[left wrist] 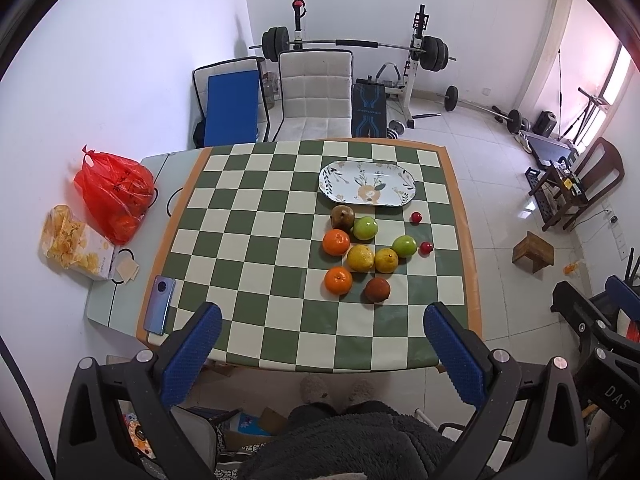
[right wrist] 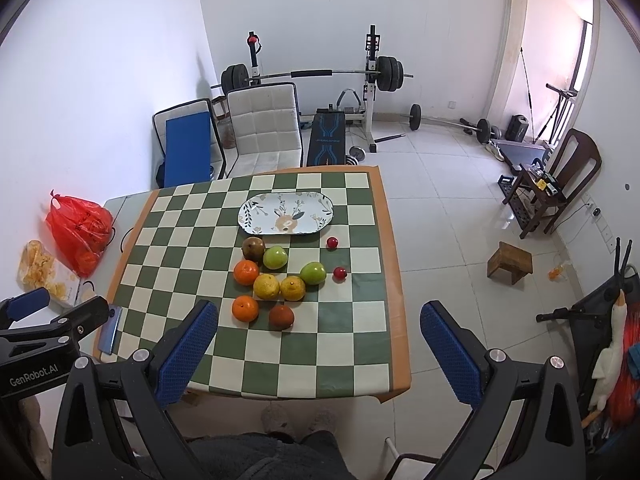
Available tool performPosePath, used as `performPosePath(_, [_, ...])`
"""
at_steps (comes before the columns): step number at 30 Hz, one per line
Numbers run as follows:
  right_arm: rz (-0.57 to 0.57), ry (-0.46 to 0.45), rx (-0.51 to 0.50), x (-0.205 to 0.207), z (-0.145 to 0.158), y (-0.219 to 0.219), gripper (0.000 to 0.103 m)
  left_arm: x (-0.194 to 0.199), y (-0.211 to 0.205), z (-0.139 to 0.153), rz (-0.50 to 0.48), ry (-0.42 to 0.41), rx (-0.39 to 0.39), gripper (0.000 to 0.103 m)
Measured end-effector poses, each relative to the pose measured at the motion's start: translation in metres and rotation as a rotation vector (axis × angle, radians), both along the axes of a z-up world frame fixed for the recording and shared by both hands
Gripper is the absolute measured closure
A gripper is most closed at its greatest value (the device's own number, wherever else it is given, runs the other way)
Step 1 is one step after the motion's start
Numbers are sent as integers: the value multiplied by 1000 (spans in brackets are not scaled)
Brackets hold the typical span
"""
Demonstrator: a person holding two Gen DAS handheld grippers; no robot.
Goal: Organize fruits
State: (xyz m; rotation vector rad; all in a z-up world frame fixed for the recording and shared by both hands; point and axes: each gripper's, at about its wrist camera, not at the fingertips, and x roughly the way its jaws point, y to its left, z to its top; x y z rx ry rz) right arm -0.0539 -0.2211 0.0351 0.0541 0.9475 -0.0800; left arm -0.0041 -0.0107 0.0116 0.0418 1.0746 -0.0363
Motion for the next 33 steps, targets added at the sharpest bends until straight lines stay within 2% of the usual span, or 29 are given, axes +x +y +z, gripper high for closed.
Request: performPosePath(33, [-1, -9, 7, -3, 14, 2, 0, -1, 1, 6, 0, -11, -13, 0])
